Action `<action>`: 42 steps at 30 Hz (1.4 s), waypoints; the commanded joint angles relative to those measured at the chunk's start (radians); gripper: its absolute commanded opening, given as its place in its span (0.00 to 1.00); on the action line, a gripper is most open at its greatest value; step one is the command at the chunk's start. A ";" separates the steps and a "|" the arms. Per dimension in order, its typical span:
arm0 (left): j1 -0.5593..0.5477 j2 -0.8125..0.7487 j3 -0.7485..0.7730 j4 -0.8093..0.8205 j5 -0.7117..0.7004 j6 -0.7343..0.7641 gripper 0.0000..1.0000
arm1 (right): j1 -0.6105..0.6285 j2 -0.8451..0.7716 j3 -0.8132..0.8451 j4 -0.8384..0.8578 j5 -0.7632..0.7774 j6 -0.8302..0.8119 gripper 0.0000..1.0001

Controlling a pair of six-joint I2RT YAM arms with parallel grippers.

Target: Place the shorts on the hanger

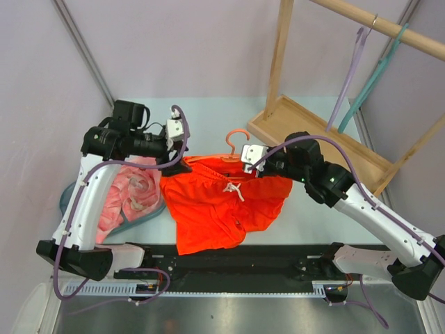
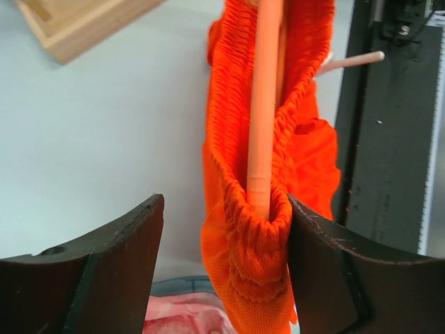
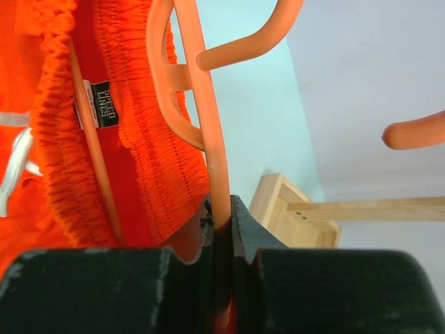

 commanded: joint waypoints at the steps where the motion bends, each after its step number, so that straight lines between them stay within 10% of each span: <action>1: 0.007 -0.003 -0.001 -0.120 0.084 0.074 0.70 | 0.005 -0.024 0.070 0.108 -0.021 -0.083 0.00; 11: 0.008 -0.081 -0.096 -0.039 0.130 -0.027 0.67 | 0.005 -0.018 0.080 0.109 -0.017 -0.115 0.00; 17: 0.008 -0.107 -0.104 0.045 0.136 -0.105 0.15 | 0.015 -0.014 0.078 0.126 -0.014 -0.126 0.00; 21: 0.005 -0.132 -0.107 0.170 0.136 -0.233 0.00 | 0.024 0.005 0.081 0.193 0.066 -0.103 0.00; 22: 0.005 -0.135 -0.105 0.215 0.130 -0.284 0.00 | 0.025 0.006 0.080 0.210 0.090 -0.095 0.03; 26: 0.005 -0.146 -0.104 0.360 0.061 -0.426 0.00 | 0.039 0.006 0.080 0.269 0.210 -0.043 0.78; 28: 0.004 -0.141 -0.092 0.449 0.001 -0.496 0.00 | 0.048 -0.010 0.080 0.267 0.236 -0.037 0.98; 42: -0.159 0.262 0.427 0.676 -0.263 -0.673 0.00 | 0.159 -0.214 0.086 0.117 0.400 -0.015 1.00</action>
